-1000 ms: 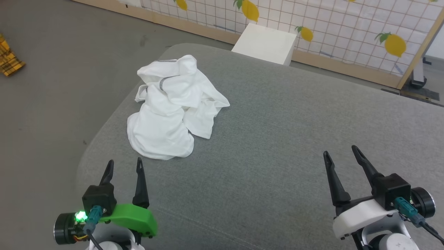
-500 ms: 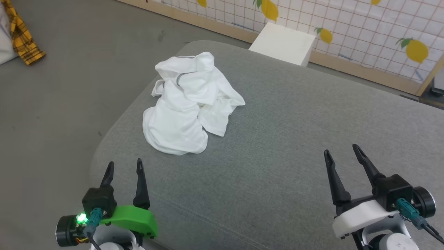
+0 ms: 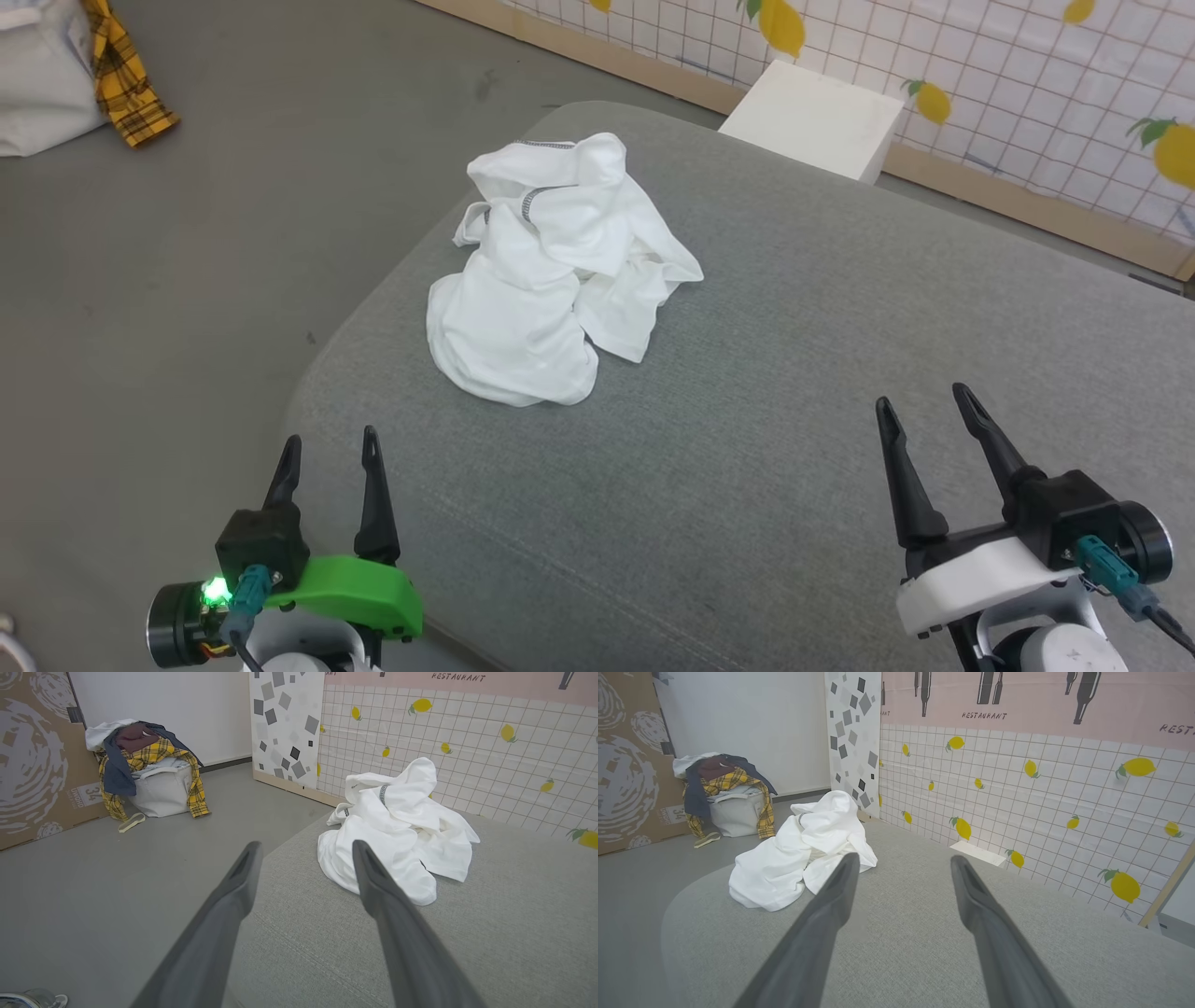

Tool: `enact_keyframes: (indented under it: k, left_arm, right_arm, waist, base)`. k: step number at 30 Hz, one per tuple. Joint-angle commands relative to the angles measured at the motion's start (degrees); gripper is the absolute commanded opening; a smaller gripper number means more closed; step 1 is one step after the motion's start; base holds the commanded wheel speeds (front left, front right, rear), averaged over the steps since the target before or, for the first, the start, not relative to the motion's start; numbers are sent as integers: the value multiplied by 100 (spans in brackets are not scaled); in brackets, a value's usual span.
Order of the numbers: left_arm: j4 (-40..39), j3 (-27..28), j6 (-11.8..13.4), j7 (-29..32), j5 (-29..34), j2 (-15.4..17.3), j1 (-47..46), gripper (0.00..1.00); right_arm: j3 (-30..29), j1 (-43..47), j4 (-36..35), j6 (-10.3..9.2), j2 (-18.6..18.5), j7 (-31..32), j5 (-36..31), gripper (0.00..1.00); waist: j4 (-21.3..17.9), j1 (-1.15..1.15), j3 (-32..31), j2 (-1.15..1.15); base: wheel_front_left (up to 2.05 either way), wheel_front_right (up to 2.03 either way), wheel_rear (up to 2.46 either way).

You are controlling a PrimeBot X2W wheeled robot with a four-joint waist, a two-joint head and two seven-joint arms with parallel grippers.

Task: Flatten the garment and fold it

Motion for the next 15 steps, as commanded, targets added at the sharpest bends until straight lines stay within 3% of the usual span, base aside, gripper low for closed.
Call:
enact_keyframes:
  k: [1,15]
  left_arm:
    - [30,-28,53,-66,-84,55,31,100]
    - [124,-164,154,-232,-240,128,-23,100]
  right_arm:
    - [-7,-105,28,-8,9,-65,45,100]
    - [-79,-156,183,-9,11,-273,183,100]
  waist:
    - [43,0,6,0]
    - [317,0,13,0]
  base:
    - [0,0,0]
    - [0,0,0]
